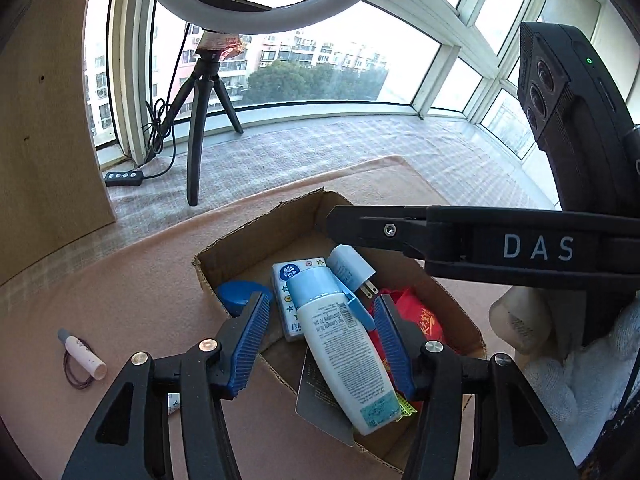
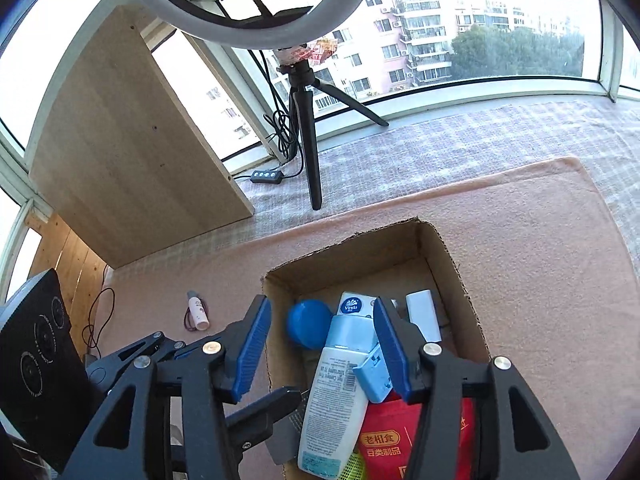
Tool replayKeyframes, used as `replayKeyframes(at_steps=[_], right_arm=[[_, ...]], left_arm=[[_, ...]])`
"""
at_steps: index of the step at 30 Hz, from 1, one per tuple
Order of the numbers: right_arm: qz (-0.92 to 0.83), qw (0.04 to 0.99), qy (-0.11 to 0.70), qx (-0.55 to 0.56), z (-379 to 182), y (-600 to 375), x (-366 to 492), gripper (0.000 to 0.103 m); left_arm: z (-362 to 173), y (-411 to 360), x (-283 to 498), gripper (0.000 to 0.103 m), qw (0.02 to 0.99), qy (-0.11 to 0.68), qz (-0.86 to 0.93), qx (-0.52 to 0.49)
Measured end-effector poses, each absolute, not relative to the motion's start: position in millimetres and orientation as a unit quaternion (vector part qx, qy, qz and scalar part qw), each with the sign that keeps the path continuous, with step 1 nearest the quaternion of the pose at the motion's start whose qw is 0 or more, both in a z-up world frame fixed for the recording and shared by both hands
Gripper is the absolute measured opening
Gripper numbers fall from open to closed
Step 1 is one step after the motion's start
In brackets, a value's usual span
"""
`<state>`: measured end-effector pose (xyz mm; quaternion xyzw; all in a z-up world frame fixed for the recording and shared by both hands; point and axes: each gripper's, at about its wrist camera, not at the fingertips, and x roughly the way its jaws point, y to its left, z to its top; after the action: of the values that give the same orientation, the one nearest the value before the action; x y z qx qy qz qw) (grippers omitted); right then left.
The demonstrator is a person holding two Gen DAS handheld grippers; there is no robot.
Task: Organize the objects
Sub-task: 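Carry the tape measure with the right tool into the box and release, then move the right tool to the pink-and-white bottle and grasp it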
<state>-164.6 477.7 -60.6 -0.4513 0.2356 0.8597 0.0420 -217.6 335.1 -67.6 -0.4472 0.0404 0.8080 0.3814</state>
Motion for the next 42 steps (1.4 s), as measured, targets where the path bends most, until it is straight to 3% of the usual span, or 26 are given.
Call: replayKeyframes(at_steps=[10,28,39,42], right_arm=[[0.862,0.023,0.213,-0.459,-57,445,-165,0.049],[0.859,-0.041,0.112,-0.499,-82,319,-222,0.049],[0.826,-0.054,0.098,-0.552,-117,271,-274,0.048],[0.82,-0.055,0.093,-0.562,-124,262,-285,0.042]], left_arm=[[-61,255,-195,0.059,0.324,0.058,0.838,-0.434],[-83,6,-122,0.059,0.128,-0.027,0.874,-0.469],[-108,-55,-89,0.059,0.096,-0.056,0.86,-0.498],[-110,-63,-84,0.059,0.093,-0.056,0.86,-0.498]])
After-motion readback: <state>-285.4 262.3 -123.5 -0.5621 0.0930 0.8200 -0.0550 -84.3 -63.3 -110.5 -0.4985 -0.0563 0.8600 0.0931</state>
